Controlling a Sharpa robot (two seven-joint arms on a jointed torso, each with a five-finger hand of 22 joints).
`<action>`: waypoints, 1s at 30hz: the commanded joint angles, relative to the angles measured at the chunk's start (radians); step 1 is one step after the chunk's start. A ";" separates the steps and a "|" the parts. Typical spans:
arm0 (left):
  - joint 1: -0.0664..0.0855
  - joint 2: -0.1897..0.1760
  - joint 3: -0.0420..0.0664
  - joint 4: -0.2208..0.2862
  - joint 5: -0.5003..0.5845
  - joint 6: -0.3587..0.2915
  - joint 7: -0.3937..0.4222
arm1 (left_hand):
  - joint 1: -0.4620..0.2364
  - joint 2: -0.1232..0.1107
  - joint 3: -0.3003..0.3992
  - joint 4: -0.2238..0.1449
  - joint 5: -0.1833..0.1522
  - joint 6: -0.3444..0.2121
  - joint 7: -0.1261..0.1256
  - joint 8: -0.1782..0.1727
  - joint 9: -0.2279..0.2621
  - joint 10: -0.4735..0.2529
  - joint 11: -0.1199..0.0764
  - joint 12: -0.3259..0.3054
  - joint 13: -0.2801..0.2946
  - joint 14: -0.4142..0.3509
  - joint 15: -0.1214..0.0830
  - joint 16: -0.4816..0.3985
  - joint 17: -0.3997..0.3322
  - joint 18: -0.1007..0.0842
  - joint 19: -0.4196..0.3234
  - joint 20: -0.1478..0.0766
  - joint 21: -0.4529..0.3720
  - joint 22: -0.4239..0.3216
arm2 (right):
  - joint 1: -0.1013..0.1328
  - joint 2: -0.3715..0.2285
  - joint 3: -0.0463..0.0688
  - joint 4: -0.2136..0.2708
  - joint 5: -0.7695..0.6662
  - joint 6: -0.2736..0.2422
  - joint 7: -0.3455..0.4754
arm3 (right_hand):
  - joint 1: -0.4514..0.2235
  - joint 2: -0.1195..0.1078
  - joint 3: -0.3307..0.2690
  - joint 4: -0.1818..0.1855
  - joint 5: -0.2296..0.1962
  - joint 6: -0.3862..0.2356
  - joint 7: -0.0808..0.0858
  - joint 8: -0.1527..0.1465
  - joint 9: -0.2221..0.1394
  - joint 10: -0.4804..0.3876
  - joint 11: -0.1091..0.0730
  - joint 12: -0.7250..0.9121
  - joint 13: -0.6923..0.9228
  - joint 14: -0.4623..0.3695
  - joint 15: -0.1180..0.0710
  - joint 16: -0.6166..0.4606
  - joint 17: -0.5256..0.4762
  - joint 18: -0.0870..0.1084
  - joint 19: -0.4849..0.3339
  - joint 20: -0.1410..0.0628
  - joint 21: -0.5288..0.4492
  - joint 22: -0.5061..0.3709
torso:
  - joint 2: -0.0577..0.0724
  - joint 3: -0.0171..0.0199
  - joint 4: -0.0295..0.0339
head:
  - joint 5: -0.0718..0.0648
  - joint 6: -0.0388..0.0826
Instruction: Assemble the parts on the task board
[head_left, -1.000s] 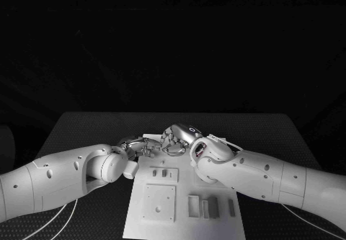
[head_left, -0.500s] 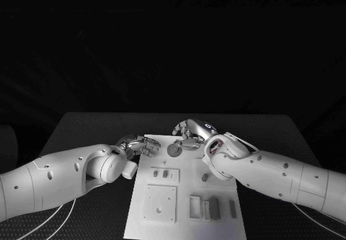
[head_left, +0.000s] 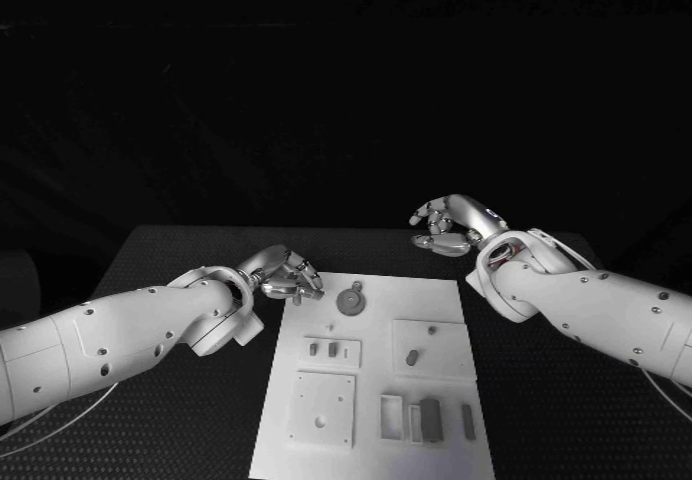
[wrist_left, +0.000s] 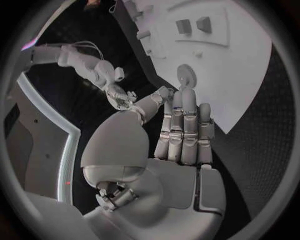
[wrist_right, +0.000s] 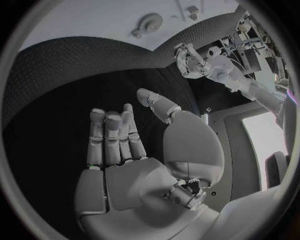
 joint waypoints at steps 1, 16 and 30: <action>0.004 0.005 -0.001 0.016 -0.319 0.043 0.060 | 0.008 0.008 0.007 -0.002 0.006 0.007 0.003 0.005 0.000 0.008 0.000 0.004 -0.001 0.004 -0.001 -0.004 0.001 -0.008 0.008 -0.066 0.001 0.000 | 0.002 -0.023 0.002 -0.010 0.050 -0.001 0.065 | 0.009 0.004 0.008 0.001 -0.006 0.000 0.004 -0.001 -0.002 -0.007 0.000 -0.004 -0.001 -0.007 0.001 -0.007 -0.001 0.008 -0.009 0.000 -0.004 -0.002 | -0.004 0.0013 -0.0035 | 0.002 0.000; 0.006 0.041 -0.046 0.041 -0.747 0.006 0.042 | 0.022 -0.005 0.010 -0.001 0.006 0.011 0.001 0.006 0.001 0.012 -0.001 0.000 -0.002 0.008 -0.001 -0.011 0.008 -0.008 0.010 -0.067 0.001 0.001 | 0.003 -0.038 0.003 -0.071 0.124 0.036 0.092 | 0.012 0.012 0.013 0.001 -0.013 0.001 0.004 0.000 -0.002 -0.011 0.000 -0.006 -0.003 -0.014 0.001 -0.011 -0.003 0.008 -0.016 0.004 -0.007 -0.002 | -0.008 0.0056 -0.0037 | 0.000 -0.010; 0.005 0.053 -0.070 0.028 -0.819 -0.018 0.016 | 0.031 -0.015 0.014 0.002 0.006 0.015 0.000 0.006 0.000 0.016 -0.002 -0.003 -0.003 0.013 -0.002 -0.018 0.014 -0.008 0.014 -0.068 0.003 0.002 | 0.002 -0.034 0.003 -0.074 0.125 0.039 0.097 | 0.012 0.015 0.013 0.002 -0.015 0.001 0.004 0.001 -0.002 -0.011 0.000 -0.006 -0.003 -0.015 0.002 -0.011 -0.004 0.008 -0.018 0.005 -0.006 -0.002 | -0.006 0.0043 -0.0047 | -0.003 -0.019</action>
